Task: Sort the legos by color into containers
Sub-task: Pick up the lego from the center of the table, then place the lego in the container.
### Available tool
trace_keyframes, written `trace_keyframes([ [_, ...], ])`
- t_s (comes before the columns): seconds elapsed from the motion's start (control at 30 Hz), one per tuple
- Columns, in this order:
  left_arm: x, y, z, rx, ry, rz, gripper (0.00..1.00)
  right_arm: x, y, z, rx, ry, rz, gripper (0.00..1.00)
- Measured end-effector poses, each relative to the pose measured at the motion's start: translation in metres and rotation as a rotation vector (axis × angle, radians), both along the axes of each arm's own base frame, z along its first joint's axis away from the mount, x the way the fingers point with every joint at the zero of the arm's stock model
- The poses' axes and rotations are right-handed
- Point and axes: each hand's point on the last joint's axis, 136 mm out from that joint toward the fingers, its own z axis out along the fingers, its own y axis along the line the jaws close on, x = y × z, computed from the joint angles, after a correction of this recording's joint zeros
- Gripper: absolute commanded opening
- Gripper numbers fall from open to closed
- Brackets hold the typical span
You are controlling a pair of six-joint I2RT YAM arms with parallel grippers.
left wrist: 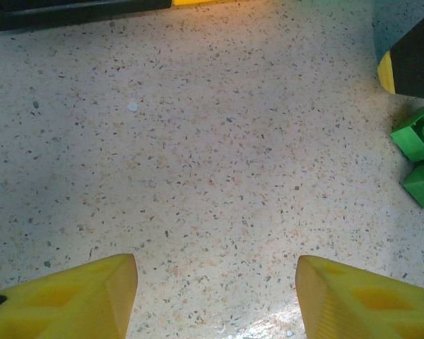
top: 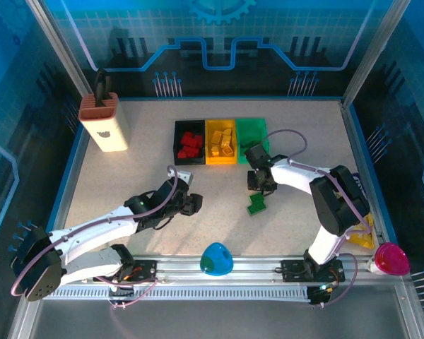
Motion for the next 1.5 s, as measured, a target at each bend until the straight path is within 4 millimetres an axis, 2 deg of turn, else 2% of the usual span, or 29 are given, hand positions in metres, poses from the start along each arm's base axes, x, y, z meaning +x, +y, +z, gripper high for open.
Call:
trace_keyframes([
  [0.13,0.000,0.000,0.000,0.000,-0.001,-0.001,0.61,0.009,0.005,0.013,0.001,-0.022,0.014,0.30],
  [0.23,0.000,0.000,0.000,0.003,-0.001,-0.002,0.61,0.020,0.009,0.033,0.005,-0.061,0.029,0.30],
  [0.43,0.000,0.000,0.000,0.002,-0.002,-0.003,0.61,0.059,0.019,0.087,0.038,-0.175,0.053,0.30],
  [0.5,0.000,0.000,0.002,-0.001,-0.006,-0.002,0.61,0.078,0.022,0.108,0.055,-0.219,0.057,0.31],
  [0.57,-0.001,0.001,0.004,-0.008,-0.012,-0.001,0.61,0.095,0.025,0.120,0.073,-0.247,0.057,0.31],
  [0.8,-0.002,0.004,0.009,-0.019,-0.033,0.005,0.61,0.144,0.025,0.123,0.089,-0.235,0.050,0.32],
  [0.83,-0.002,0.004,0.009,-0.018,-0.032,0.005,0.61,0.150,0.026,0.124,0.088,-0.235,0.052,0.34],
  [0.87,-0.002,0.005,0.008,-0.017,-0.032,0.005,0.61,0.158,0.028,0.124,0.089,-0.235,0.053,0.42],
  [0.9,-0.002,0.005,0.008,-0.018,-0.032,0.005,0.61,0.164,0.029,0.125,0.090,-0.237,0.054,0.54],
  [0.97,-0.002,0.005,0.008,-0.017,-0.032,0.005,0.61,0.174,0.031,0.127,0.095,-0.242,0.060,0.86],
  [1.0,-0.002,0.005,0.008,-0.016,-0.031,0.004,0.61,0.177,0.032,0.128,0.105,-0.244,0.066,0.91],
  [1.17,-0.007,0.004,0.007,-0.004,-0.027,-0.009,0.61,0.172,0.026,0.126,0.123,-0.247,0.063,0.94],
  [1.33,-0.007,0.002,0.011,-0.018,-0.038,-0.016,0.62,0.134,0.015,0.114,0.143,-0.221,0.061,0.94],
  [1.5,-0.005,-0.010,0.006,-0.001,-0.015,-0.062,0.65,0.099,0.005,0.115,0.169,-0.238,0.048,0.94],
])
